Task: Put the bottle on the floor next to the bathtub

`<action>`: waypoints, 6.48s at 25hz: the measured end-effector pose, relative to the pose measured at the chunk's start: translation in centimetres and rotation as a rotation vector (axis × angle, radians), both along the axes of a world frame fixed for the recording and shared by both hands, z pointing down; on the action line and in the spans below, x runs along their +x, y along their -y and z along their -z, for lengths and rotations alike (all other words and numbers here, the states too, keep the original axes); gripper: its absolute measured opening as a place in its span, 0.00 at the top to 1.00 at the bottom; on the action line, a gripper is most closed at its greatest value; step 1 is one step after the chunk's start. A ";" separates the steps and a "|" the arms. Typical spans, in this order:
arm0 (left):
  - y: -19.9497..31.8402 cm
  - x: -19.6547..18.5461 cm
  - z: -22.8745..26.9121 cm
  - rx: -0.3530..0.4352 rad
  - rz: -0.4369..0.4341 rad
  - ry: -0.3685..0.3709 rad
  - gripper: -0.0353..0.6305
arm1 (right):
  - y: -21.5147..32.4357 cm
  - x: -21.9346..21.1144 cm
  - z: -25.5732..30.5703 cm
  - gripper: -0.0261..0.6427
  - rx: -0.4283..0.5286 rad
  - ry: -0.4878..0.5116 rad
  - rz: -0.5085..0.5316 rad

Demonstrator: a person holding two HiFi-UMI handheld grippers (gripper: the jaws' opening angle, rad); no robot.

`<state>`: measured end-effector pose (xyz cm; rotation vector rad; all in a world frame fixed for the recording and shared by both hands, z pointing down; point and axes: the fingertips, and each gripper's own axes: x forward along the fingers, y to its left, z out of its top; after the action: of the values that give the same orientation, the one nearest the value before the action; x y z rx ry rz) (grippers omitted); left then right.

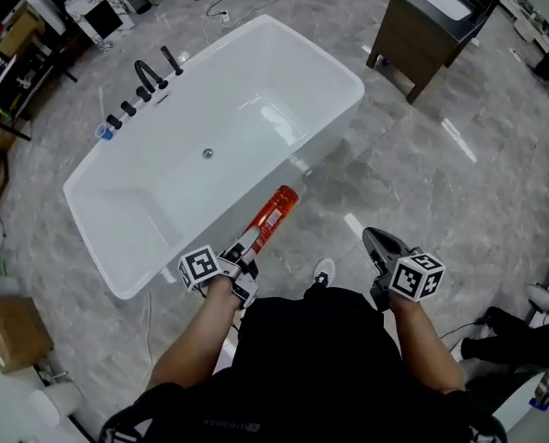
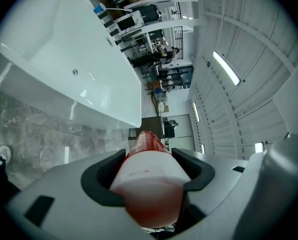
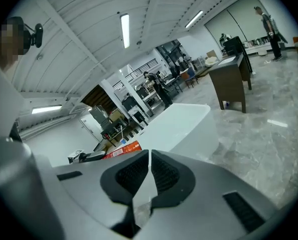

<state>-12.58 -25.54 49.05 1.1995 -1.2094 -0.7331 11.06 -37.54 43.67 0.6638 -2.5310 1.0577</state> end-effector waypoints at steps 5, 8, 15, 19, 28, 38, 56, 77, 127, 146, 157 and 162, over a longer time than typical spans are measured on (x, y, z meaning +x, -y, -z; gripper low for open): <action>2.4 0.5 -3.9 -0.118 0.037 0.060 0.50 | 2.9 0.8 -3.3 0.90 -0.075 -0.001 0.050; 3.5 1.0 -6.7 -0.198 0.040 0.087 0.50 | 3.8 1.5 -6.2 0.90 -0.135 -0.001 0.063; 7.1 1.4 -15.4 -0.339 -0.005 0.150 0.50 | 5.2 3.2 -13.2 0.90 -0.233 -0.037 0.066; 8.6 1.8 -21.6 -0.417 -0.048 0.154 0.50 | 5.7 3.1 -16.9 0.90 -0.264 -0.052 0.036; 9.4 1.3 -36.3 -0.593 -0.269 0.283 0.50 | 3.7 1.5 -24.3 0.90 -0.328 -0.083 -0.026; 10.0 0.6 -51.8 -0.755 -0.648 0.584 0.50 | 1.8 0.6 -32.3 0.90 -0.412 -0.069 -0.056; 12.0 0.1 -68.1 -0.808 -1.347 1.088 0.50 | 5.4 1.6 -36.9 0.90 -0.417 0.013 -0.129; 12.3 0.5 -72.8 -0.740 -1.502 1.217 0.50 | 4.1 1.4 -39.1 0.90 -0.421 0.029 -0.127; 6.3 2.5 -20.4 -0.354 -0.766 0.827 0.92 | 2.1 -5.1 -7.3 0.90 -0.078 0.081 0.190; -0.2 3.2 3.6 -0.092 -0.380 0.895 0.92 | -2.8 -9.1 1.9 0.90 0.008 0.249 0.423; -7.1 1.4 8.4 0.017 -0.374 0.887 0.92 | -10.2 -11.7 5.5 0.90 0.137 0.144 0.361; -9.7 1.0 8.7 0.047 -0.408 0.907 0.92 | -13.0 -11.6 6.1 0.90 0.152 0.123 0.312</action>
<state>-11.62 -15.81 40.35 1.8327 -1.5830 0.1372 -0.57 -24.49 37.61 0.2318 -2.7251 0.8267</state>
